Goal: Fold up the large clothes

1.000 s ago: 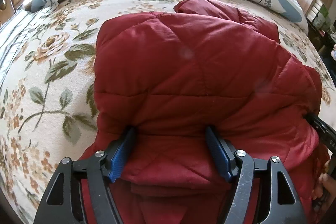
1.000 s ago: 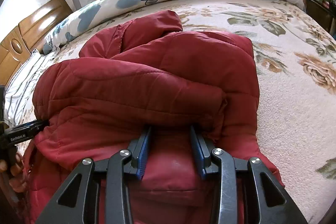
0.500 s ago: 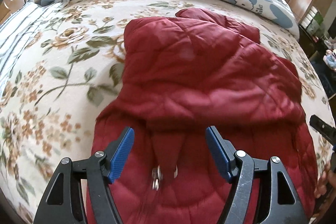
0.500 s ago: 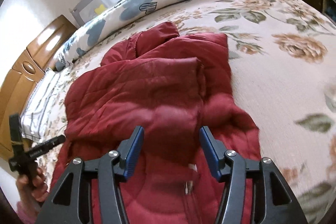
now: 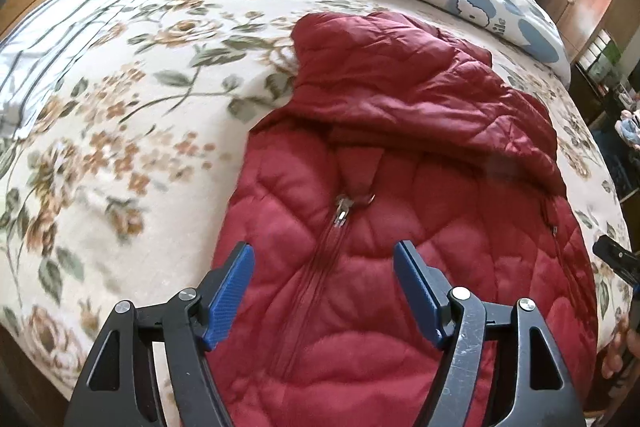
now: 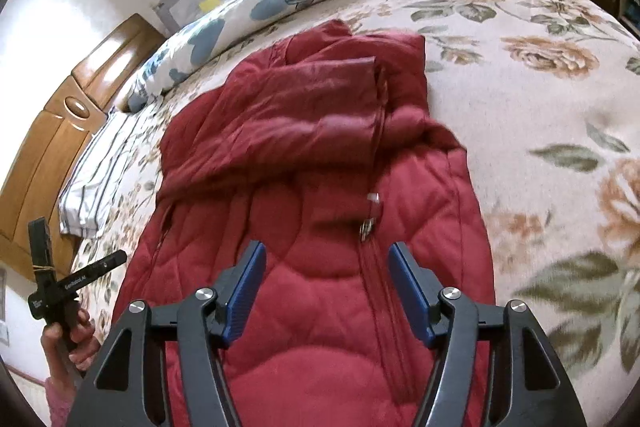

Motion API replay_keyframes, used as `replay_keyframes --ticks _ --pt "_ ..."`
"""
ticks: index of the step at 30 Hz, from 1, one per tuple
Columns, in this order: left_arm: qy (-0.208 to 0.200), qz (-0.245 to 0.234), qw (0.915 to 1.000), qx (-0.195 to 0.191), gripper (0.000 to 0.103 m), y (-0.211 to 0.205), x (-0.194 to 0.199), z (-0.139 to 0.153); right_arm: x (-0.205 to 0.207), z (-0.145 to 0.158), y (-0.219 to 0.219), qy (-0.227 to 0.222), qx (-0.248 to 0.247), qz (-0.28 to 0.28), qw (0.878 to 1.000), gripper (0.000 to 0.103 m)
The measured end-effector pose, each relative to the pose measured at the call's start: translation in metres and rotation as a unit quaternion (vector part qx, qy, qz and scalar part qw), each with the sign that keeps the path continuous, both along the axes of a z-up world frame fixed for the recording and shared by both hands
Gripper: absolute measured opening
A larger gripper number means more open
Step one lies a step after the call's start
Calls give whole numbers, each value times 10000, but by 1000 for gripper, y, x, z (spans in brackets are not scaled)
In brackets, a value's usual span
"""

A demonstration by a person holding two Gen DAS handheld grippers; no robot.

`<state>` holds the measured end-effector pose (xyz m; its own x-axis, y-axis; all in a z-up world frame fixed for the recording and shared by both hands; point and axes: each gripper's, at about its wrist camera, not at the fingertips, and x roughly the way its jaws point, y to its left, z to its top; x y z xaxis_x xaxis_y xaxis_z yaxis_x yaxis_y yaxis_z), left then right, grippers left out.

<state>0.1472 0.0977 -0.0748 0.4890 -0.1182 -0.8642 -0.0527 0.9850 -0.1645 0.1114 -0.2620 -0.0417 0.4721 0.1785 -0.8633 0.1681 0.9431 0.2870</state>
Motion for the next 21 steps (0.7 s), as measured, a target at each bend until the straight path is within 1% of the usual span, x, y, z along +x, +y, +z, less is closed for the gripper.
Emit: replay_keyframes --ticks 8,15,18,21 --pt "161 120 9998 75 73 19 -33 0 -32 2 -2 171 49 6 9998 67" --pt "227 219 9995 -25 74 32 -53 0 -63 7 -17 284 -67 -92 9995 68" --pt "260 235 9993 -110 75 36 -58 -1 -74 8 -26 359 -144 -185 9991 68" --pt "288 255 9992 -109 75 39 -64 -4 -87 8 -37 415 -216 -316 9984 68"
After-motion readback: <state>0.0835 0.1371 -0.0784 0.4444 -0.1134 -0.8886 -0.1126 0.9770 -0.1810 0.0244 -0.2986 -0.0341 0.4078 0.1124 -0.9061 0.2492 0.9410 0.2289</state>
